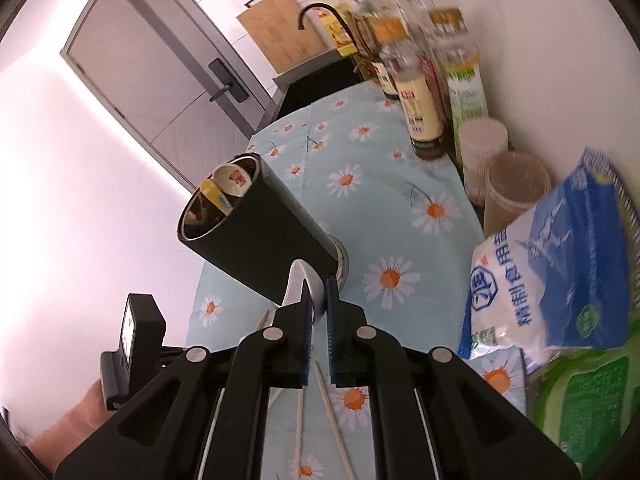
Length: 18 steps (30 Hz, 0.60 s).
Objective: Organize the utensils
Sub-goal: 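Grasp the white spoon with the right tool while the left tool grasps a chopstick, then carry the white spoon and chopstick into the black holder and release both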
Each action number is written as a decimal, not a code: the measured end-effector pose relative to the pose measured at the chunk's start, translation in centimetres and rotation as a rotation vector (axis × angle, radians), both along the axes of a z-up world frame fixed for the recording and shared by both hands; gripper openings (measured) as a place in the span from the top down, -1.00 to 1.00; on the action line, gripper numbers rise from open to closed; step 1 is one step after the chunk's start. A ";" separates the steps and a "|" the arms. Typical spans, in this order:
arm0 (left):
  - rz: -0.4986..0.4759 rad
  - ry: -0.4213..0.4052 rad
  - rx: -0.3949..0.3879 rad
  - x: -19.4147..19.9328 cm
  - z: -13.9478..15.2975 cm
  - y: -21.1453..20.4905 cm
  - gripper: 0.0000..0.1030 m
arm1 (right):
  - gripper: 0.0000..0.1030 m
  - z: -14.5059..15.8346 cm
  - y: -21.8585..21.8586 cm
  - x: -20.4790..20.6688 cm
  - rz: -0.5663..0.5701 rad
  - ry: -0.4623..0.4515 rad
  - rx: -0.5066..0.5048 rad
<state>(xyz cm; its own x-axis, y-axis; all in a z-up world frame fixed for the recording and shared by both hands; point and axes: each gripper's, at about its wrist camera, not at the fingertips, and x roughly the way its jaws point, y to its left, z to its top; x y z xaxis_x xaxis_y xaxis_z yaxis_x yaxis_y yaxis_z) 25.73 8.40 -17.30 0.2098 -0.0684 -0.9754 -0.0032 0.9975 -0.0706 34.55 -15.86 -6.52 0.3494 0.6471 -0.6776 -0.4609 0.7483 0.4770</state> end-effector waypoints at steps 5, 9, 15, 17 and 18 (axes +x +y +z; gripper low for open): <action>0.051 -0.032 -0.029 -0.4 0.1 1.2 0.93 | 0.86 1.3 0.8 -0.5 0.036 -0.047 -0.031; 0.079 -0.081 -0.060 -1.2 1.0 1.8 0.93 | 0.86 2.4 1.7 -1.0 0.077 -0.106 -0.072; 0.145 -0.190 -0.116 -3.1 4.2 2.1 0.93 | 0.86 4.0 2.9 -1.7 0.133 -0.177 -0.116; 0.163 -0.244 -0.128 -3.7 5.4 2.4 0.93 | 0.86 4.5 3.4 -1.9 0.152 -0.202 -0.131; 0.172 -0.271 -0.127 -3.9 5.9 2.7 0.93 | 0.86 4.7 3.6 -2.0 0.163 -0.217 -0.140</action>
